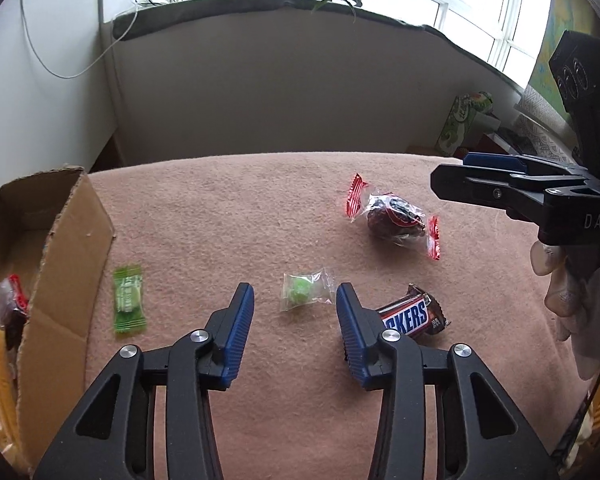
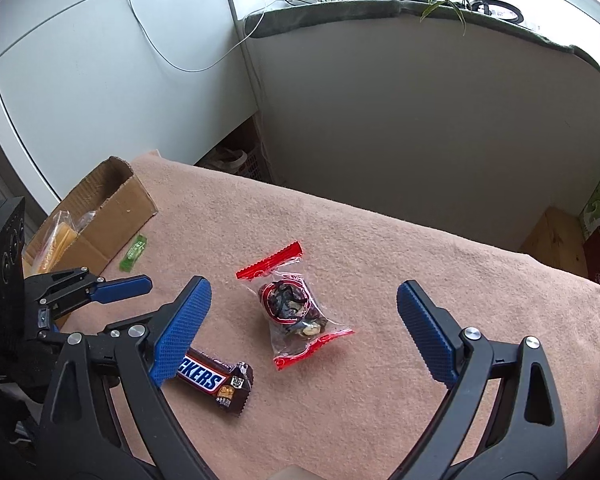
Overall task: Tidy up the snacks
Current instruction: 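Grasp the green candy with the left tool while the right tool grasps the red-ended chocolate bag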
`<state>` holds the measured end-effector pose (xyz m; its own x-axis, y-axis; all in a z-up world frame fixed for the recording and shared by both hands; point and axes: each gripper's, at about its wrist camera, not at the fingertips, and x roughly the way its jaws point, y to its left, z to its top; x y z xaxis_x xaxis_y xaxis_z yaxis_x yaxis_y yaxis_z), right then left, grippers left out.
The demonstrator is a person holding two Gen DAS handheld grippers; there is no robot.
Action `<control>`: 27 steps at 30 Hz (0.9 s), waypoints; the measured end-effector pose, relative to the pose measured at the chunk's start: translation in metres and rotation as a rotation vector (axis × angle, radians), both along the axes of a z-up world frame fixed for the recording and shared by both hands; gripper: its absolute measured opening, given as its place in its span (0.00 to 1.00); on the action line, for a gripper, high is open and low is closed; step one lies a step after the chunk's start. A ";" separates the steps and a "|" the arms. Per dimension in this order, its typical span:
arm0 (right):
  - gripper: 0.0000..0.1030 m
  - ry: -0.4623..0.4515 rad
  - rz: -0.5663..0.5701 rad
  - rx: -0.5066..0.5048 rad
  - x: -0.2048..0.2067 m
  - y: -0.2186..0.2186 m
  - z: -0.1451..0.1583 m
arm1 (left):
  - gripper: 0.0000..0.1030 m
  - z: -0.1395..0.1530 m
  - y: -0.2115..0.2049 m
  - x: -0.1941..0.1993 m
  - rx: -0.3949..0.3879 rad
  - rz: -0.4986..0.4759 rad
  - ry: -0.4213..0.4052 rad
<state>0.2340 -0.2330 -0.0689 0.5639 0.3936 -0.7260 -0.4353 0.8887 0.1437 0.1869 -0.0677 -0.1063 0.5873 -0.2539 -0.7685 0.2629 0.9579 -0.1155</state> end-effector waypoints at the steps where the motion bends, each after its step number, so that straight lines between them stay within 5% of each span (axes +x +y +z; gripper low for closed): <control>1: 0.92 0.001 0.007 -0.005 0.002 0.002 -0.003 | 0.40 -0.002 -0.002 0.001 0.003 -0.005 0.002; 15: 0.83 0.031 0.066 -0.090 0.016 0.032 -0.037 | 0.21 -0.016 -0.012 0.012 0.011 -0.010 0.031; 20: 0.48 0.073 0.087 -0.119 0.022 0.042 -0.051 | 0.21 -0.016 -0.015 0.013 0.012 -0.009 0.030; 27: 0.39 0.053 0.079 -0.113 0.016 0.039 -0.048 | 0.18 -0.015 -0.011 0.014 0.002 -0.007 0.027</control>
<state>0.2504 -0.1939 -0.1173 0.4938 0.3494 -0.7963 -0.4989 0.8638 0.0697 0.2005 -0.0783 -0.1209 0.5644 -0.2560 -0.7848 0.2666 0.9563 -0.1203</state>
